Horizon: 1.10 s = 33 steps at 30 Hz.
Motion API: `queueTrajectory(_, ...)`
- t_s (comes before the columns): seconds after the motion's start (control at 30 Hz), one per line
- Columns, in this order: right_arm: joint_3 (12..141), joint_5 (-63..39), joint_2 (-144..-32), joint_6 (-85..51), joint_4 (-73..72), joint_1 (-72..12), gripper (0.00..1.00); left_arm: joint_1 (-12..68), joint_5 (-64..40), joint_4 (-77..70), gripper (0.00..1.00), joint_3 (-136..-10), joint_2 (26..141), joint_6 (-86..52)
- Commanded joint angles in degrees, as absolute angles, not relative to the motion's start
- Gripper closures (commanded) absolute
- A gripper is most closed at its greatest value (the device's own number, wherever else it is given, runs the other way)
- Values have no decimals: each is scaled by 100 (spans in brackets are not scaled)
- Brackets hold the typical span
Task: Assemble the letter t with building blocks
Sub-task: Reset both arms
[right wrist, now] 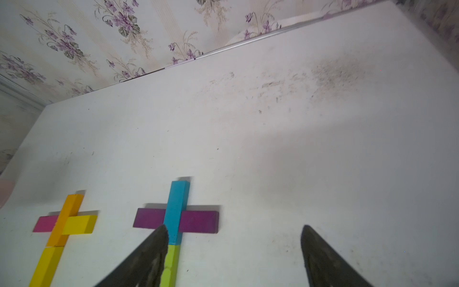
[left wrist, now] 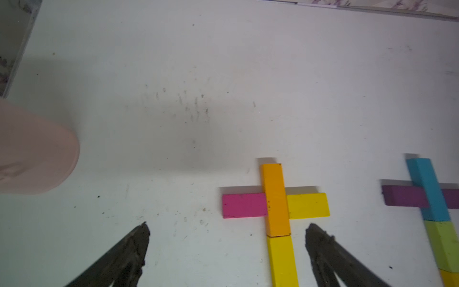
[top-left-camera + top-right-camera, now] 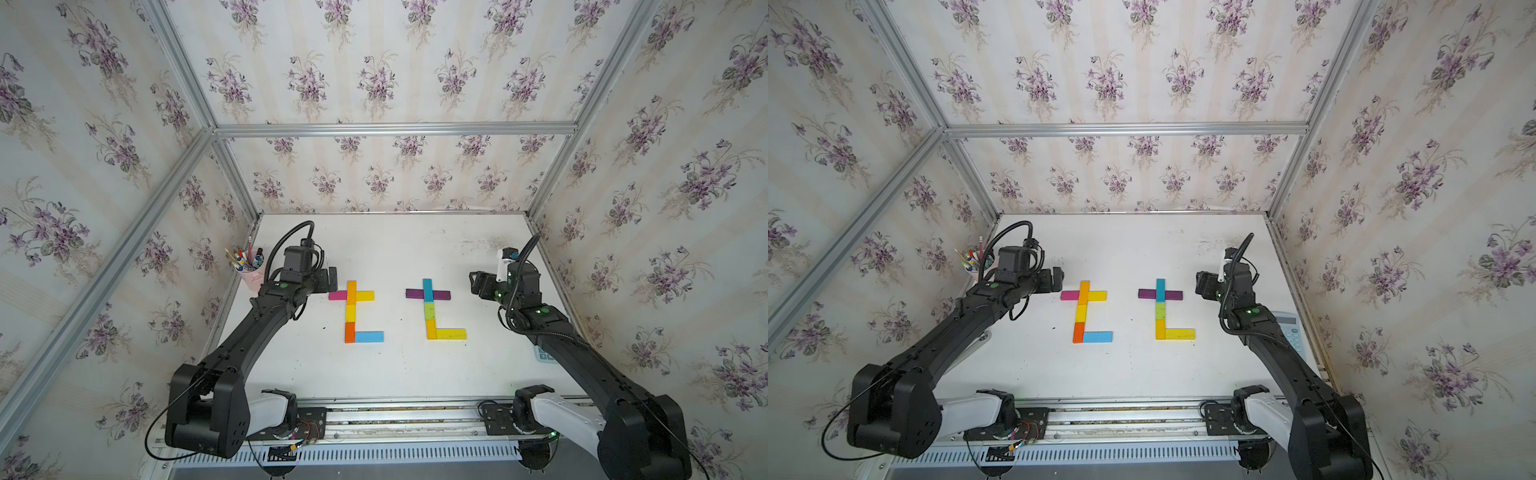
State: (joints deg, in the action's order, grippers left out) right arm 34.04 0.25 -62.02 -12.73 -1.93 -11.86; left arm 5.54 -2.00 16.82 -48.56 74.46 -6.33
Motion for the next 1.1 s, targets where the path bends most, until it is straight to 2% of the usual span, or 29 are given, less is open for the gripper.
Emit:
queueTrajectory(0.0, 2939, 528, -6333, -67, -1640, -1167, 3, 268, -116, 900, 0, -4550, 7653, -305)
queueTrajectory(0.17, 2346, 980, -6767, 79, -2835, -1134, 0, 229, 751, 90, 0, -3989, 7740, 298)
queueTrajectory(0.33, 1700, 1388, -7580, -161, -4479, -1038, 0, 220, 808, -1431, 0, -3183, 7664, 712)
queueTrajectory(0.4, 1858, 1242, -7693, -116, -4454, -1020, 0, 171, 590, -1949, 0, -2963, 7564, 707)
queueTrajectory(0.5, 1384, 1030, -7676, -18, -5805, -970, 0, 132, -38, -3158, 0, -2387, 7358, 624)
queueTrajectory(0.6, 1174, 1068, -7773, 231, -6480, -876, 0, -9, -491, -4304, 0, -1988, 7575, 404)
queueTrajectory(0.7, 940, 734, -8205, 438, -7359, -776, 0, -21, -700, -4751, 0, -2013, 8056, 479)
queueTrajectory(0.77, 838, 807, -8716, 277, -8062, -669, 0, -30, -780, -4444, 0, -2241, 8381, 523)
queueTrajectory(0.8, 930, 777, -8922, 214, -8182, -574, 0, -39, -785, -4394, 0, -2351, 8529, 530)
queueTrajectory(0.87, 1341, 321, -8730, 69, -6962, -393, 0, -35, -932, -4023, 0, -2515, 8525, 572)
queueTrajectory(0.9, 1355, 27, -8848, -51, -7173, -198, 0, -37, -945, -4024, 0, -2529, 8533, 571)
queueTrajectory(1.07, 1328, 47, -8775, -50, -7096, -176, 0, -76, -952, -4066, 0, -2541, 8570, 536)
